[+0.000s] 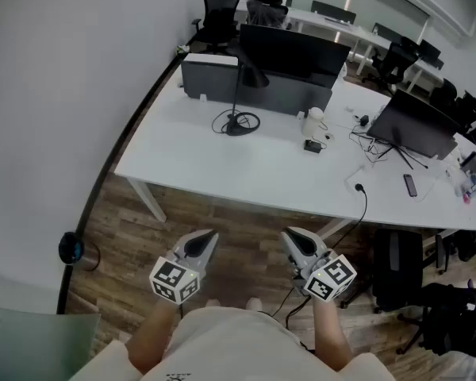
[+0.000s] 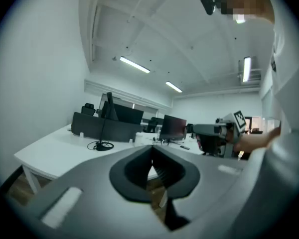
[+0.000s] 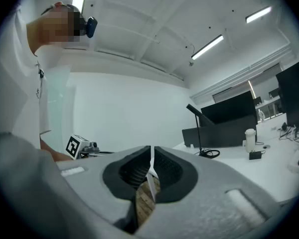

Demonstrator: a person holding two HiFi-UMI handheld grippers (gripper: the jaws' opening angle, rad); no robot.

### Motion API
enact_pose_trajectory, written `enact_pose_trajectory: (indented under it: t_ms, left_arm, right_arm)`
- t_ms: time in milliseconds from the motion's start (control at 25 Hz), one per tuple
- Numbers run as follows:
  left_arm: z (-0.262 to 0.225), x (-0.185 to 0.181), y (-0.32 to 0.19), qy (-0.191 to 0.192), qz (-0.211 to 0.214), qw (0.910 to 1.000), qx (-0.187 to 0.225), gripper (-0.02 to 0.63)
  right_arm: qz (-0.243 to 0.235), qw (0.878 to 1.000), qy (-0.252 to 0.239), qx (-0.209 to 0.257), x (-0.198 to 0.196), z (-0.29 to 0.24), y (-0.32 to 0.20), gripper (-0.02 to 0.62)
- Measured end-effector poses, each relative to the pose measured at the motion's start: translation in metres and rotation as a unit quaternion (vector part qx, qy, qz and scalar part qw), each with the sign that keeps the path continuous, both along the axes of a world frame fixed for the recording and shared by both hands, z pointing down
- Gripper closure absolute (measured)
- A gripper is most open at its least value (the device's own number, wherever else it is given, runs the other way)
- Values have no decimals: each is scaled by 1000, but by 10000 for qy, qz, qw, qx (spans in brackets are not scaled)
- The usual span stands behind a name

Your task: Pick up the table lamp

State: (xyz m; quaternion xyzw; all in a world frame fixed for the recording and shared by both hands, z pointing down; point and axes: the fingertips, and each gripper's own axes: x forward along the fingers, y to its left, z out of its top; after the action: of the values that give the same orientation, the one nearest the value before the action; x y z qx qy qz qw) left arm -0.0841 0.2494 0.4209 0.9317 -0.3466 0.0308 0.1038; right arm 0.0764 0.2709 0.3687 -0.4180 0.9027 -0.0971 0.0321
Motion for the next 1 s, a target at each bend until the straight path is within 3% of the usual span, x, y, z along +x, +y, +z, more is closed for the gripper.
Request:
enact_pose_trajectory:
  t_ms: [720,1000]
  left_arm:
    - [-5,-16,-2,55,148,9998,81,611]
    - [-3,-26,1,53,253,9997,44,611]
  right_arm:
    - [-49,9999,-96,0,-19,-5,-3,574]
    - [135,9997,-168,-72,-24,0,-2,574]
